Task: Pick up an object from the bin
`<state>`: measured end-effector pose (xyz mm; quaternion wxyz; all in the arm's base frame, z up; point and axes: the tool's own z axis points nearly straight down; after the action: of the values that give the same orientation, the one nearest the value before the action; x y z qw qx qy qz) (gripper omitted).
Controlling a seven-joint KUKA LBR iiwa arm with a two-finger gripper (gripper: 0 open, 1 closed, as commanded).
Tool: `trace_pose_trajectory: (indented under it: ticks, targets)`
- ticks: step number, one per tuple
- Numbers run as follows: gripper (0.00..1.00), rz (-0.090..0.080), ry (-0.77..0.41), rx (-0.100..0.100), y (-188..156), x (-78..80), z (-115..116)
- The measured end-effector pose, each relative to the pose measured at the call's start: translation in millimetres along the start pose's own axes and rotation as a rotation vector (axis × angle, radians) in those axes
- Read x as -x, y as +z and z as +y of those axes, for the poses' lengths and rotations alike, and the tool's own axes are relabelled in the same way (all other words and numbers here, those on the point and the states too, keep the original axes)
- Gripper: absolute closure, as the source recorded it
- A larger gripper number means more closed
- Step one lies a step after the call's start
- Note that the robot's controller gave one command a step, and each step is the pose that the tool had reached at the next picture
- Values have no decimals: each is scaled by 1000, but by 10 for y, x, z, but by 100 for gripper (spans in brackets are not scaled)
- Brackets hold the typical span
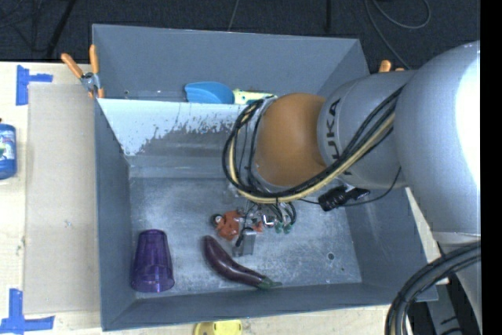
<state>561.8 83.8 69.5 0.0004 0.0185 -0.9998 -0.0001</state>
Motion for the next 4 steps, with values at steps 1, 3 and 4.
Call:
trace_pose_trajectory:
  ticks: [1, 3, 4]
  targets:
    - [100, -2, -90, 0, 1, 120, 42]
    - [100, -1, -89, 0, -8, 118, 42]
    - [100, 5, -88, 0, -72, 102, 40]
